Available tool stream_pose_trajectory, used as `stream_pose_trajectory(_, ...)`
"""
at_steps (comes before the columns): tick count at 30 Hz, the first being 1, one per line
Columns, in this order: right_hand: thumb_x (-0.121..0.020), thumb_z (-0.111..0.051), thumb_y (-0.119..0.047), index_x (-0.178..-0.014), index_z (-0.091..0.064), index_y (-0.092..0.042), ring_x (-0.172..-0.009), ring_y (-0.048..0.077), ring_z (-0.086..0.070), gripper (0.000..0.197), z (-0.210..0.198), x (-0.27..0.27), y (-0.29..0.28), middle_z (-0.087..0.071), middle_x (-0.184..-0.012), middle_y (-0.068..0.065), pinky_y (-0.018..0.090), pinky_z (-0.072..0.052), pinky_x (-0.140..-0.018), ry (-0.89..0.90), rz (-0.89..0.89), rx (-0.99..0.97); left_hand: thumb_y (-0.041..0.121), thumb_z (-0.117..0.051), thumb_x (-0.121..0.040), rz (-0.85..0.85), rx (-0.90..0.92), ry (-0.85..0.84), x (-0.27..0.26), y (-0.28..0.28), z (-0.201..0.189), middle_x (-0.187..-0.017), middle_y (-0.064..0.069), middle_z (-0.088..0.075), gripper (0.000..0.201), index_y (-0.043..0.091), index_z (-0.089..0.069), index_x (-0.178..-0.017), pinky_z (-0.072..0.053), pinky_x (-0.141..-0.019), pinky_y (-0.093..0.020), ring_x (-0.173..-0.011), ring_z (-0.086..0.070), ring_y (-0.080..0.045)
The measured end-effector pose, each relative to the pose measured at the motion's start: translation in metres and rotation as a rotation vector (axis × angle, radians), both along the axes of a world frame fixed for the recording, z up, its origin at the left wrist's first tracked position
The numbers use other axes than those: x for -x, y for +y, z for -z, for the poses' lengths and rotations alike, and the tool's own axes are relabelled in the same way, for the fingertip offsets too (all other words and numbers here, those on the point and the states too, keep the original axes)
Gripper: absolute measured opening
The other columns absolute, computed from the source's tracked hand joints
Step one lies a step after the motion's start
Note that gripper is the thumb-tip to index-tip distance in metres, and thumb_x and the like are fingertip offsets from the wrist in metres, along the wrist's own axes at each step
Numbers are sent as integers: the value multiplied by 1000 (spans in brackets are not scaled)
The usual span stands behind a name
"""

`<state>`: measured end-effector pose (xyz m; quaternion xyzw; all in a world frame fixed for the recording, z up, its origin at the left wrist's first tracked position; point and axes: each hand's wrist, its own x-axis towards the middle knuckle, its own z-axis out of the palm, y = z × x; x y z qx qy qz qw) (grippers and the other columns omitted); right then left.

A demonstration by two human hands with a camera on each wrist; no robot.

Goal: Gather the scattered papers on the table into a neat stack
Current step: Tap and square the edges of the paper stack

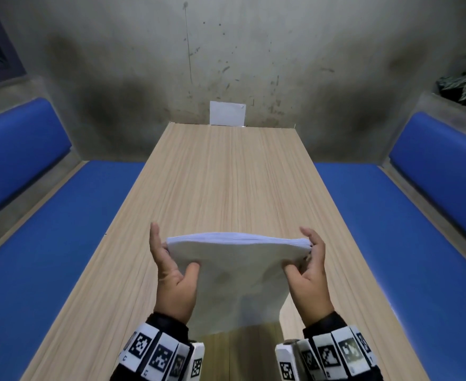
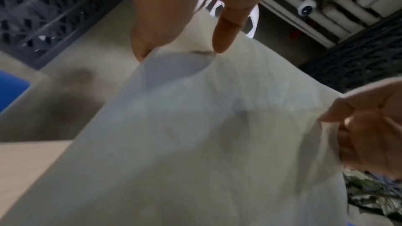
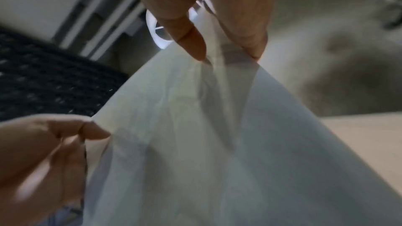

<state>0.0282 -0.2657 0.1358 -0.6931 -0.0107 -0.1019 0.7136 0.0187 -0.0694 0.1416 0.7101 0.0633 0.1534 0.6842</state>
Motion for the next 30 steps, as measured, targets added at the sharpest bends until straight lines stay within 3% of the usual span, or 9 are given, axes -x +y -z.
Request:
stream_pose_trajectory(2,-83,-43,16,-122,-47,-16,-89,17,-60,51,15,-2,0,-63,-98,2,18,-52,-74,127,-60,-128,-4,-48,-83,-2,107,45,-3,3,17,-105,8,-54,73,54,-27,-122,-44,-79,-25,-101,-57,-16)
stream_pose_trajectory(5,-73,-51,-2,-122,-53,-14,-109,24,-60,50,31,-2,3,-67,-108,4,35,-47,-90,187,-58,-99,11,-46,-68,-39,54,108,-4,6,34,-92,4,-59,34,27,-52,-98,-48,-78,-31,-101,-56,-30)
stream_pose_trajectory(9,-82,-51,7,-124,-52,-15,-111,22,-58,47,29,-6,-1,-65,-115,7,38,-45,-93,165,-47,-144,17,-46,-71,-31,43,98,-7,9,28,-101,-1,-59,47,8,-51,-117,-42,-93,-41,-96,-56,-16)
stream_pose_trajectory(11,-84,-49,8,-128,-50,-14,-113,20,-58,50,30,-5,-3,-64,-120,8,34,-46,-95,153,-59,-122,18,-49,-73,-32,41,136,-6,9,28,-111,-6,-56,53,8,-48,-126,-41,-96,-41,-105,-52,-23)
stream_pose_trajectory(15,-83,-49,8,-128,-49,-15,-110,26,-56,50,46,-2,1,-65,-106,0,27,-48,-82,256,-53,-124,15,-52,-69,12,59,221,-2,8,43,-104,12,-55,58,12,-49,-126,-44,-93,-34,-109,-49,-21)
stream_pose_trajectory(19,-83,-49,7,-126,-49,-14,-101,23,-56,48,47,-4,1,-63,-103,1,30,-45,-79,279,-30,-151,19,-49,-66,-9,28,233,-8,10,48,-115,1,-52,64,10,-48,-130,-35,-108,-44,-117,-47,-24)
stream_pose_trajectory(23,-75,-54,-3,-121,-50,-19,-97,16,-56,49,50,-3,1,-61,-105,0,26,-45,-78,279,-28,-170,15,-51,-65,23,50,237,-10,12,54,-102,5,-56,62,12,-47,-126,-41,-98,-43,-104,-51,-23)
stream_pose_trajectory(27,-82,-46,9,-113,-51,-18,-92,15,-57,41,76,-5,2,-58,-105,9,16,-50,-67,361,-60,-93,14,-47,-63,77,-7,312,-5,9,69,-93,9,-54,38,34,-49,-94,-45,-71,-24,-92,-54,-15)
stream_pose_trajectory(30,-86,-38,14,-121,-45,-5,-87,8,-55,41,84,-7,3,-56,-103,9,8,-50,-58,407,-68,4,24,-52,-65,95,-86,342,-2,7,77,-102,3,-57,45,23,-48,-110,-48,-89,-34,-100,-56,-20)
